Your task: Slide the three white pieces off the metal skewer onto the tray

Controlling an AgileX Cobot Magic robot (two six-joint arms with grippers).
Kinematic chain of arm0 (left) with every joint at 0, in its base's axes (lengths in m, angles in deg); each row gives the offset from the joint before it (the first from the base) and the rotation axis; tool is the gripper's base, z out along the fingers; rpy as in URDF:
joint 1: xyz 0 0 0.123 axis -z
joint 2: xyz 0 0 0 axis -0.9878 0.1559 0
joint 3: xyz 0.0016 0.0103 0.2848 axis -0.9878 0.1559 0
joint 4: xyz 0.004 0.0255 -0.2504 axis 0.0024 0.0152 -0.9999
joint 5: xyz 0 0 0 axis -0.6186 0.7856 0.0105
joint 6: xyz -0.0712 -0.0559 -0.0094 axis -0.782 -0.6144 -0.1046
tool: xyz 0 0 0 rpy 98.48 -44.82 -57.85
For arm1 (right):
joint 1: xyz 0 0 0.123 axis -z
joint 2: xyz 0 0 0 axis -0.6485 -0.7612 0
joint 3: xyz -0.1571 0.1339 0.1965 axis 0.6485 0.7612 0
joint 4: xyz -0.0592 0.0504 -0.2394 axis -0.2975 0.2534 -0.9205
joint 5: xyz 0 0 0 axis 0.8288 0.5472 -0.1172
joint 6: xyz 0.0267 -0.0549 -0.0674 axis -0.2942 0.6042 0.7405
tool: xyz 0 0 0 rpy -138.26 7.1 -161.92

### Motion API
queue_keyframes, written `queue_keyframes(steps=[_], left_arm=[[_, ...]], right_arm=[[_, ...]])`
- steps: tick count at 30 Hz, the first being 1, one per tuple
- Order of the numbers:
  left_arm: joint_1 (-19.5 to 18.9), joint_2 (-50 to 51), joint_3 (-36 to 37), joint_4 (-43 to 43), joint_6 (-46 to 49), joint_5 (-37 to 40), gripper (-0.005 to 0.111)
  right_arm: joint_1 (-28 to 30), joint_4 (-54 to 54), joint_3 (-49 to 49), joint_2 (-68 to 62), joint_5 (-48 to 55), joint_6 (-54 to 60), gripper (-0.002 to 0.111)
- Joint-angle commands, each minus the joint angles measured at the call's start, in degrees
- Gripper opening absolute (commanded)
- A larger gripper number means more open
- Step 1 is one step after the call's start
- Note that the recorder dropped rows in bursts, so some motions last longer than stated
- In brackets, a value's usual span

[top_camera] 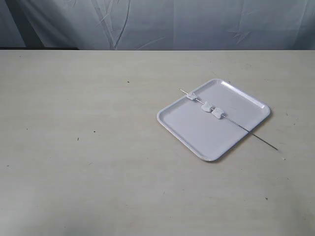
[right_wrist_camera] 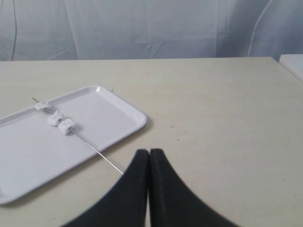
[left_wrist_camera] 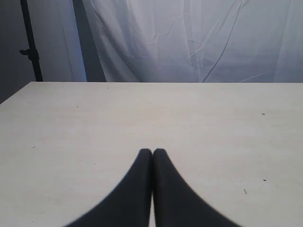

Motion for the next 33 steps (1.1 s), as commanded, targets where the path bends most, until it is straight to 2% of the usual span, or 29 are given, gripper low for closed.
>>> queue_keyframes(steps=[1,28,33], left_arm=[[-0.09,-0.26,0.17,-0.11,-0.06,-0.13,0.0],[-0.09,-0.26,0.17,-0.11,-0.06,-0.13,0.0],[-0.09,-0.26,0.17,1.05,-0.35,-2.71,0.0]], right_arm=[[0.29,-0.04,0.14,0.17,-0.34,0.16,0.0],[0.29,-0.39,0.14,0.17,-0.34,0.16,0.0],[0.29,-0.39,0.14,0.17,-5.48,0.16,0.0]])
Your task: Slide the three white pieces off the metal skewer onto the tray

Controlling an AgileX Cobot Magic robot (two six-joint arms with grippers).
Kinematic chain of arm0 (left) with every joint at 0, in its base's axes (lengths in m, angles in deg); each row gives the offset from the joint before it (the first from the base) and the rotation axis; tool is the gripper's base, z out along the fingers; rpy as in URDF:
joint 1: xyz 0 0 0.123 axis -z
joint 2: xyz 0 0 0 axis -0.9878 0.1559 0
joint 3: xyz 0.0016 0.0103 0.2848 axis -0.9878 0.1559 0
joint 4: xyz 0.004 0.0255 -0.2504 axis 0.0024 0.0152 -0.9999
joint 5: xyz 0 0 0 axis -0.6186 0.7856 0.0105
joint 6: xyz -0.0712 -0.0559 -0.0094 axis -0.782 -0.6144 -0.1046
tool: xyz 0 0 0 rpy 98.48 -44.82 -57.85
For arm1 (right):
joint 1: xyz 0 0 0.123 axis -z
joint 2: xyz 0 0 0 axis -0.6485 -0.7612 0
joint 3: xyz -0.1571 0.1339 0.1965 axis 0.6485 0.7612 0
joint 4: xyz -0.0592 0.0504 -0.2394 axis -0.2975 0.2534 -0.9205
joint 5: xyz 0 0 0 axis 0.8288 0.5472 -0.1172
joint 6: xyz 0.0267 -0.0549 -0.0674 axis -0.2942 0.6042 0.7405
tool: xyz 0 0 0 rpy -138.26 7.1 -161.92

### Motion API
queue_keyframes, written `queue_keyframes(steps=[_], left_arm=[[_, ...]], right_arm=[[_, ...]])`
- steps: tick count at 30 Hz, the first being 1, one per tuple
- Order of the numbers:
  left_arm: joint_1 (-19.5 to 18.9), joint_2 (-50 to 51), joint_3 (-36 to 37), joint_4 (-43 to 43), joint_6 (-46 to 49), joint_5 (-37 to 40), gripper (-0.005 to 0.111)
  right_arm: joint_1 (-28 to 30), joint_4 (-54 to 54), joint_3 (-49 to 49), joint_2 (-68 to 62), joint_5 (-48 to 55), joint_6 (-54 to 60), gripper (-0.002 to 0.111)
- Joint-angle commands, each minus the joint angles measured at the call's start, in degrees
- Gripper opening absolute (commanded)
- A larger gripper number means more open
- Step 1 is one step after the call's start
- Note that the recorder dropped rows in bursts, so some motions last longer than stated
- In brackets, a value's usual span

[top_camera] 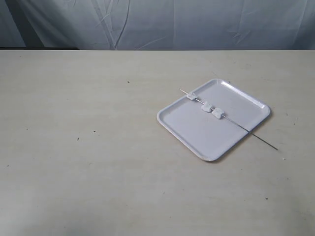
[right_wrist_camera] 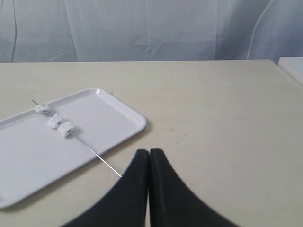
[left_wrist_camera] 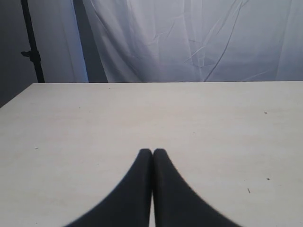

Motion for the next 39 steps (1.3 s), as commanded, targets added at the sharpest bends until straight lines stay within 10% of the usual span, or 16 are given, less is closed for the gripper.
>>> queue_keyframes(steps=[1,15,39], left_arm=[[-0.09,-0.26,0.17,-1.51,-0.34,-4.85,0.0],[-0.09,-0.26,0.17,-11.53,-0.5,-35.18,0.0],[-0.09,-0.26,0.17,-4.43,-11.39,-44.72,0.0]], right_arm=[[0.29,0.02,0.14,0.17,-7.33,0.16,0.0],[0.29,0.02,0.14,0.17,-31.38,0.16,0.0],[0.29,4.49,0.14,0.17,-44.13,-8.26,0.0]])
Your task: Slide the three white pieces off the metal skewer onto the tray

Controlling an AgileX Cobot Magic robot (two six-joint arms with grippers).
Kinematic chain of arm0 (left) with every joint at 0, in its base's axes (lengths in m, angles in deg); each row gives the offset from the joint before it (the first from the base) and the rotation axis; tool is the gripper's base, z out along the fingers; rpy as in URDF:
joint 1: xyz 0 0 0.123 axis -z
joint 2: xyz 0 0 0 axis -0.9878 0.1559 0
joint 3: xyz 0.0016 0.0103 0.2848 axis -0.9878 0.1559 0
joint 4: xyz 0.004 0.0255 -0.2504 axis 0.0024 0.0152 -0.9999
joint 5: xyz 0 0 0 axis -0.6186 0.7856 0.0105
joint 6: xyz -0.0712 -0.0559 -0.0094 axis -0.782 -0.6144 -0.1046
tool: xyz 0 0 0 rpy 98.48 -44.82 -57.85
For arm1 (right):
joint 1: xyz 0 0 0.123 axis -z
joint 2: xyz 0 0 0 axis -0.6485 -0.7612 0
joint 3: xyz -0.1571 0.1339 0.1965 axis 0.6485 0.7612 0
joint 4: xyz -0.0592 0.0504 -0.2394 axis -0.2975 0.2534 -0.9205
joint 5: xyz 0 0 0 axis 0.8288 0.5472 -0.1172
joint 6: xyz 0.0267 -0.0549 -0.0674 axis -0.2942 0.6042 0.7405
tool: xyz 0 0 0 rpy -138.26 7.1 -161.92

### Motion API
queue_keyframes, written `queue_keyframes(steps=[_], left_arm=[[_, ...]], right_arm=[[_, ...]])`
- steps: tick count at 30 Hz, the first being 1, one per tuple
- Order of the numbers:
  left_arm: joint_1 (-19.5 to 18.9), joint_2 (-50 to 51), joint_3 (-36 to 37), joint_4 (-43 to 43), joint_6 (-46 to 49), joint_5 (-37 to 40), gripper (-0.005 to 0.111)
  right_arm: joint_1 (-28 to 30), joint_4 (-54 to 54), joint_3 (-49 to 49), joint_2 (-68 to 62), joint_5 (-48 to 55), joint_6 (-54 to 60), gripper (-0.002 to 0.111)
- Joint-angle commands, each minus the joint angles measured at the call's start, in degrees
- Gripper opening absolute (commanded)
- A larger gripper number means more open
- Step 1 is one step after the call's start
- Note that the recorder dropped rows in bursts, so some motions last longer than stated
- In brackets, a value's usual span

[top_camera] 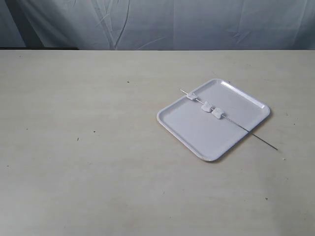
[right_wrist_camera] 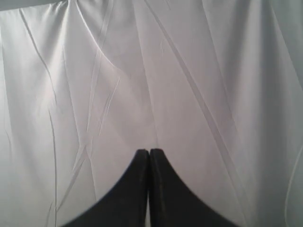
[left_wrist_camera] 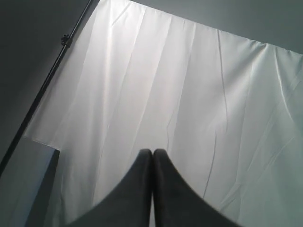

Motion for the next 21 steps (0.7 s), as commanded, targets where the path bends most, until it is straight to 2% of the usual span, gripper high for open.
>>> queue_keyframes(steps=[1,3,5,9,12,14,17,19,21], left_arm=[[-0.09,-0.22,0.17,9.35,-3.56,-2.35,0.0],[-0.09,-0.11,-0.08,13.72,-11.64,-2.61,0.0],[-0.09,3.0,-2.39,18.75,-15.65,-1.75,0.0],[-0.09,13.18,-9.15,33.29,-23.2,-2.95,0.0],[-0.09,23.16,-18.23,48.14,-33.13,-3.54,0.0],[-0.09,31.02,-24.28,55.88,-39.25,-3.54,0.0],[-0.09,43.03,-32.31,68.09,-51.49,-4.99,0.0],[-0.09,49.67,-37.54,79.44,-61.81,-7.67,0.0],[-0.09,56.29,-42.96,93.9,-71.26,-9.98,0.001]], right_arm=[[0.29,0.95,0.14,0.17,-1.99,-1.97,0.0],[0.29,1.27,0.14,0.17,-2.46,-7.88,0.0],[0.29,1.42,-0.49,0.17,-0.65,-11.02,0.0],[0.29,-1.08,-6.65,-0.74,11.26,-10.81,0.0],[0.29,-4.55,-13.05,-5.16,21.41,-10.66,0.002],[0.18,-6.39,-17.33,-9.58,27.37,-10.41,0.007],[0.18,-7.97,-23.6,-17.65,32.49,-9.82,0.023],[0.18,-7.97,-28.33,-23.69,36.22,-7.6,0.036],[0.18,-7.97,-33.49,-29.94,42.4,-2.66,0.043]])
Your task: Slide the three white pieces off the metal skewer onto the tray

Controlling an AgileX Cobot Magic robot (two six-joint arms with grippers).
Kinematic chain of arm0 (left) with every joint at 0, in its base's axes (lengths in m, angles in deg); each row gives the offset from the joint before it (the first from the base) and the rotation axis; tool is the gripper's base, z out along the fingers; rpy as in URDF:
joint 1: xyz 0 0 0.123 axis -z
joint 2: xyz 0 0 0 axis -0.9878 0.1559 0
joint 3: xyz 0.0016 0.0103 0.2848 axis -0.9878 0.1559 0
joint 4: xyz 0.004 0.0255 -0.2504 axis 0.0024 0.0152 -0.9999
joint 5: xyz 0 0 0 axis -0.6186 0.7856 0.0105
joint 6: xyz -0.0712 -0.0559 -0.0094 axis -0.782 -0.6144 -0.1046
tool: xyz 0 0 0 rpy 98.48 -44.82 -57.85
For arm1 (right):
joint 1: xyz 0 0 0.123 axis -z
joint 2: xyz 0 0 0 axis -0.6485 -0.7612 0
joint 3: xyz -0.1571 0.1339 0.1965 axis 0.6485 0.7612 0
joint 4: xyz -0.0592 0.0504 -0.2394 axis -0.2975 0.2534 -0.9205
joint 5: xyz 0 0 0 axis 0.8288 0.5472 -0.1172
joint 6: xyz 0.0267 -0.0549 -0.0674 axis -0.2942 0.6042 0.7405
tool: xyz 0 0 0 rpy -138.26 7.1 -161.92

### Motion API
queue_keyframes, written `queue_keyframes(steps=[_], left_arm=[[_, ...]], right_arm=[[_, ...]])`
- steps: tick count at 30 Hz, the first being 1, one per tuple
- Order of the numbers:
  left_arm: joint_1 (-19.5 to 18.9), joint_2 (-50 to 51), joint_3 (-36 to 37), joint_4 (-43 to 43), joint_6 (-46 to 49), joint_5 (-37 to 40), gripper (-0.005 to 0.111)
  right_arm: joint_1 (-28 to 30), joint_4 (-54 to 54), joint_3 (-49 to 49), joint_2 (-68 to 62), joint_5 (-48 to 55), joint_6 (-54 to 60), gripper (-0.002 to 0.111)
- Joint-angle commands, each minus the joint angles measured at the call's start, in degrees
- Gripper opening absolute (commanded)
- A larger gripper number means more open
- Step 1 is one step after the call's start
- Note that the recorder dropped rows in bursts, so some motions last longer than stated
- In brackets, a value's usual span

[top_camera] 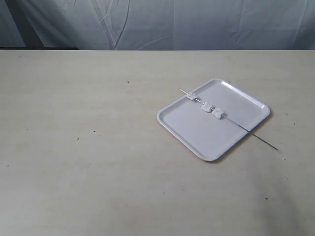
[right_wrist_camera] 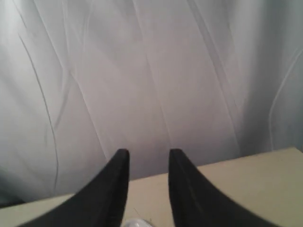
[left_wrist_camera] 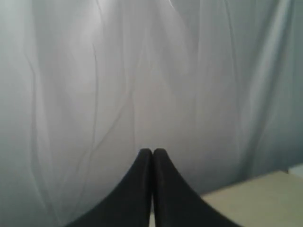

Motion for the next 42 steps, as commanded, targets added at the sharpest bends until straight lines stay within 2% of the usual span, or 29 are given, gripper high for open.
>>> queue_keyframes(steps=[1,3,6,11,17,23,29,38,42], left_arm=[[0.52,14.42,-11.32,29.18,-21.25,-4.74,0.002],[3.35,19.71,-14.56,37.74,-28.28,-2.97,0.006],[7.33,26.53,-15.75,37.74,-26.91,-1.85,0.015],[15.05,37.16,-17.5,37.74,-26.61,-0.89,0.036],[23.0,48.67,-19.3,37.74,-26.14,2.55,0.038],[29.1,59.17,-22.61,37.74,-24.4,8.12,0.038],[29.84,62.57,-27.84,37.74,-23.59,8.15,0.038],[29.84,62.57,-31.62,37.74,-32.49,3.86,0.038],[29.84,62.57,-32.27,37.74,-32.91,3.86,0.038]], right_arm=[[0.18,-0.31,-10.69,-13.22,13.1,9.88,0.044],[-0.43,3.22,-15.16,-19.18,19.77,18.05,0.044],[-2.46,9.53,-20.97,-28.81,28.04,26.21,0.044],[-3.85,11.24,-27.82,-44.07,36.52,31.56,0.044],[-3.96,11.23,-31.19,-57.4,39.29,35.25,0.044],[-4.89,10.75,-31.39,-69.17,40.96,38.52,0.044],[-6.16,8.74,-31.39,-74.87,37.06,42.37,0.044],[-6.16,6.99,-31.39,-83.25,33.98,43.22,0.044],[-6.16,7.22,-31.39,-84.56,33.43,43.8,0.044]])
